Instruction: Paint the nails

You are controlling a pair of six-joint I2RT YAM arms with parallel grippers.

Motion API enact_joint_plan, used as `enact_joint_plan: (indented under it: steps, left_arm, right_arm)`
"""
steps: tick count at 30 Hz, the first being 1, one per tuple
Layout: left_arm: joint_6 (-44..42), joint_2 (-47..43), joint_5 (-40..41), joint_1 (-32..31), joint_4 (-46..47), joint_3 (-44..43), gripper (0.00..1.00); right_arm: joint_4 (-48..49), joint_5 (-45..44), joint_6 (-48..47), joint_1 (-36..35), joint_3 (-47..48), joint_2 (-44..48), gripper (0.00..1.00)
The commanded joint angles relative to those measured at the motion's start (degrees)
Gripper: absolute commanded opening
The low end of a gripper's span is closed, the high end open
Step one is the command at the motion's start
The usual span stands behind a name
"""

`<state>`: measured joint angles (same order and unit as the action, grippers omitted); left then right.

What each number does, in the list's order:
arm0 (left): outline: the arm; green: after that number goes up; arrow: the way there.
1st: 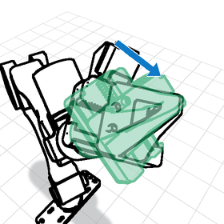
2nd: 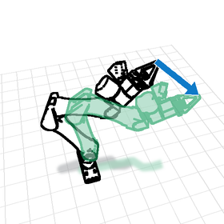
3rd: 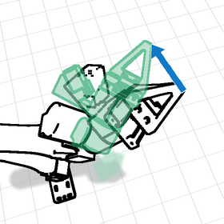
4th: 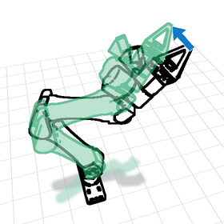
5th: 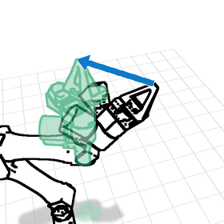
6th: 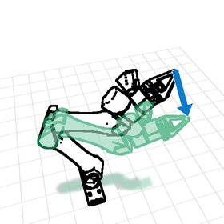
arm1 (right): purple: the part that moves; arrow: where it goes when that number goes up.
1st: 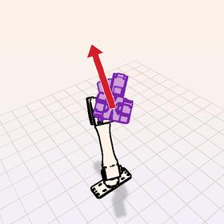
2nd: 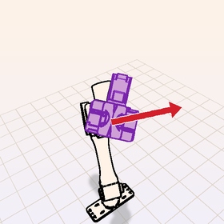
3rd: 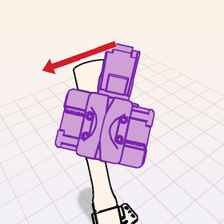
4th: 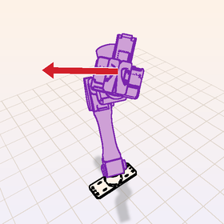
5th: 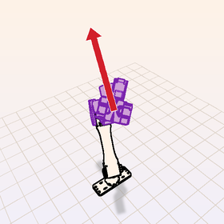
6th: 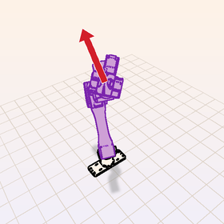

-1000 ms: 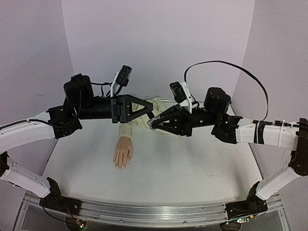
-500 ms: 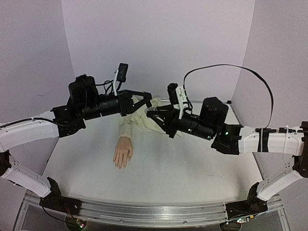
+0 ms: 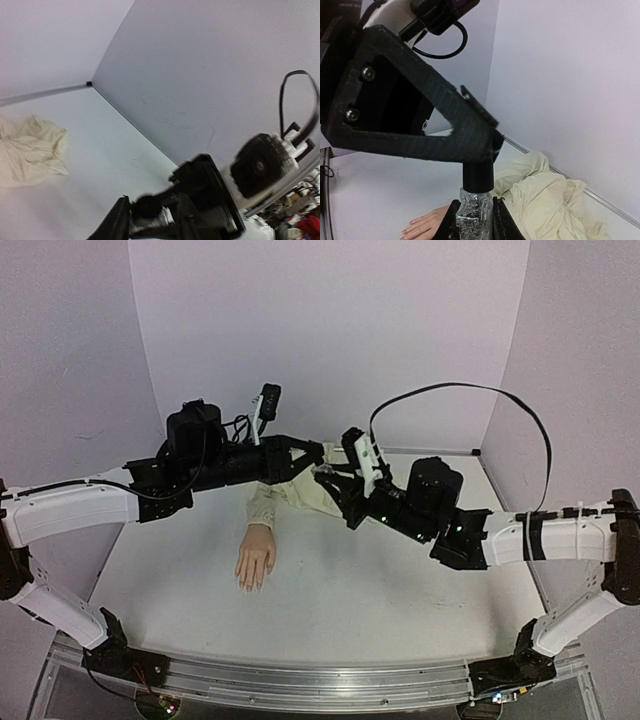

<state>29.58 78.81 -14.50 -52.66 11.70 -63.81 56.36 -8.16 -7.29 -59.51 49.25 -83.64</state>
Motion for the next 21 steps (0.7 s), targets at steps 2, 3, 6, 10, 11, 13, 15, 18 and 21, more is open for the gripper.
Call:
enact_joint_plan:
  steps: [2,3,6,10,11,13,15,18,21]
  left_arm:
    - [3.50,-2.77,-9.79,0.40,-0.54,-2.11,0.49]
    - [3.96,-3.24,-10.84,0.64,-0.53,-1.84,0.54]
    - [6.04,-4.34,-15.02,1.72,-0.33,-1.38,0.68]
    - [6.54,-5.46,-18.46,2.04,1.81,-0.58,0.74]
    - [6.68,-5.58,-20.15,2.04,2.92,-0.34,0.74]
    - [6.87,-5.69,-22.24,2.04,5.47,-0.01,0.73]
    - [6.63,-5.58,-22.82,1.96,6.55,0.08,0.70]
    - [6.71,-4.71,-23.74,1.83,7.88,-0.37,0.61]
    - [6.33,-4.06,-24.70,1.31,8.97,-0.98,0.53]
  right_arm:
    - [1.97,28.85,12.80,8.98,0.71,7.55,0.00]
    - [1.55,32.83,14.53,10.17,0.93,7.99,0.00]
    - [1.12,44.87,20.48,13.39,2.20,8.24,0.00]
    - [1.33,61.10,26.97,14.77,5.93,6.08,0.00]
    - [1.50,62.86,28.22,14.77,6.74,5.23,0.00]
    - [2.04,63.80,30.09,14.77,7.28,4.46,0.00]
    - [3.90,64.32,31.64,14.77,6.98,3.81,0.00]
    - [8.17,65.71,34.87,14.77,6.97,2.02,0.00]
    - [9.72,66.22,36.23,14.77,7.26,0.52,0.00]
